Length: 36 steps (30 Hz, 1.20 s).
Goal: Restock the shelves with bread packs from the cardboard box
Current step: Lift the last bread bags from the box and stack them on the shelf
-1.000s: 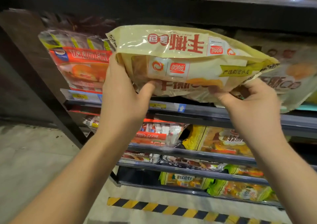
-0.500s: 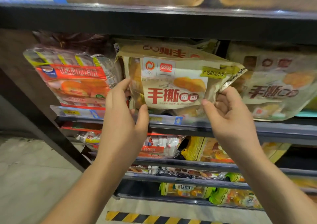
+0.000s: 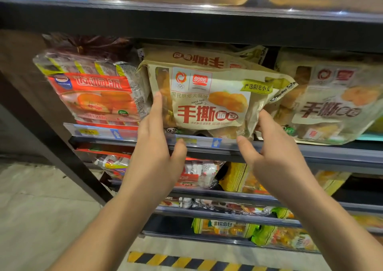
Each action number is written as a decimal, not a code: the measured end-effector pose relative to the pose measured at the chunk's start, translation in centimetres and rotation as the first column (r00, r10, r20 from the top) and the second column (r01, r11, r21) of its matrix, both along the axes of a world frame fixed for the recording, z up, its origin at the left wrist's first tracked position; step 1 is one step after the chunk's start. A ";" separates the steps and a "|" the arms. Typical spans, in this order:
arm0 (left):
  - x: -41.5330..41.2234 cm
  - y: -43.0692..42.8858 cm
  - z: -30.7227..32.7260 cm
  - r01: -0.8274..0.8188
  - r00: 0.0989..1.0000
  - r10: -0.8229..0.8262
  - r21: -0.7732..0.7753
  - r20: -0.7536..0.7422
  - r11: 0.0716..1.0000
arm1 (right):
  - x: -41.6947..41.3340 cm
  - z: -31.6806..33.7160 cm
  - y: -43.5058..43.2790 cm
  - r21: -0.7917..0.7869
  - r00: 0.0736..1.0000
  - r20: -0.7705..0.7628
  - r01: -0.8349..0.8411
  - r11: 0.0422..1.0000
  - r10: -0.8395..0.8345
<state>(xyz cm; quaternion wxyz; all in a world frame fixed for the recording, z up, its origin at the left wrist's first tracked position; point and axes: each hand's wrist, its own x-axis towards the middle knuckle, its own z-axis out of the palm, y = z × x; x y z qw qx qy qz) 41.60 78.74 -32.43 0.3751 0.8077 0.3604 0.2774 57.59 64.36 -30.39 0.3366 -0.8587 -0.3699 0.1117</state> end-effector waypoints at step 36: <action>0.9 3.4 2.4 -0.087 0.849 0.294 0.432 -0.440 0.898 | 3.2 1.0 0.5 -0.051 0.967 0.250 0.068 0.996 -0.053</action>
